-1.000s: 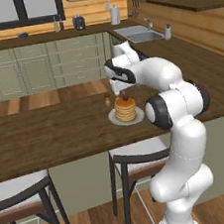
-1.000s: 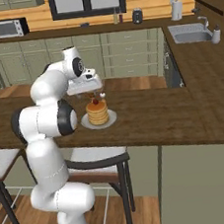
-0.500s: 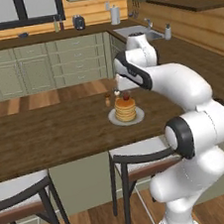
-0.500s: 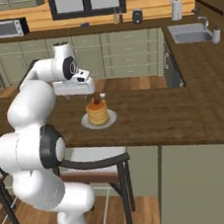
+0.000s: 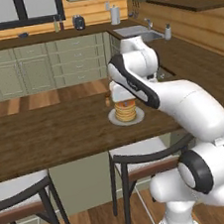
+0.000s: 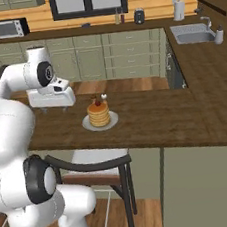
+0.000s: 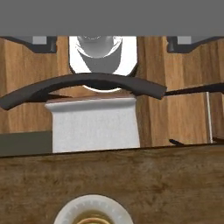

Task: Take the strawberry from the fridge and place it on top of the pancake, located on the dining counter.

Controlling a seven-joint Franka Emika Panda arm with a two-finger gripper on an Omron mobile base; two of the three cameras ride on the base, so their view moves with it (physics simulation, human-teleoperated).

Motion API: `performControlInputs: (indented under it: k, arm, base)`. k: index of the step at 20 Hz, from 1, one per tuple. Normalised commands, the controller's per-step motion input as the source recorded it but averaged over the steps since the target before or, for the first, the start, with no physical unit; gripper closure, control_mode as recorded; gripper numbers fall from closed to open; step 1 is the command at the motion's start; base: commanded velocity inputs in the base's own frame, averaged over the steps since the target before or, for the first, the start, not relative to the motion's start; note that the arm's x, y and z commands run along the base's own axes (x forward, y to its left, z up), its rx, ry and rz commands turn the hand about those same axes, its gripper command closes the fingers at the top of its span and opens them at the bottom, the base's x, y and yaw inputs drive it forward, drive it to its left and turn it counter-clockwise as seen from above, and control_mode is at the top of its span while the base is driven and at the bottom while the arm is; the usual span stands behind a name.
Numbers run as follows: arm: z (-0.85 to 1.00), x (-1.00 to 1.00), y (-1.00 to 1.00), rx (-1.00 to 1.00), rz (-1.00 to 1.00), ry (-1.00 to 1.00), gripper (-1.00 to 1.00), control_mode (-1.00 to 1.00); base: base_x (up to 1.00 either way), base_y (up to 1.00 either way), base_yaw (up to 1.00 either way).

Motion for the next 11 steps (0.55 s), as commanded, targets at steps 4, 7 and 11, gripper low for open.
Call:
performControlInputs:
  k: [4,7,11]
  arm:
    - [0.00,-1.00,0.56,-0.01,0.03,0.00,-1.00,-1.00]
    - [0.00,-1.00,0.69,-0.17,0.17,0.00,-1.00,-1.00]
    - [-0.03,-1.00,0.70,-0.32,0.21,0.00,-1.00,-1.00]
  base:
    - [0.00,0.00,0.00]
    - [0.00,0.00,0.00]
    - [0.00,0.00,0.00]
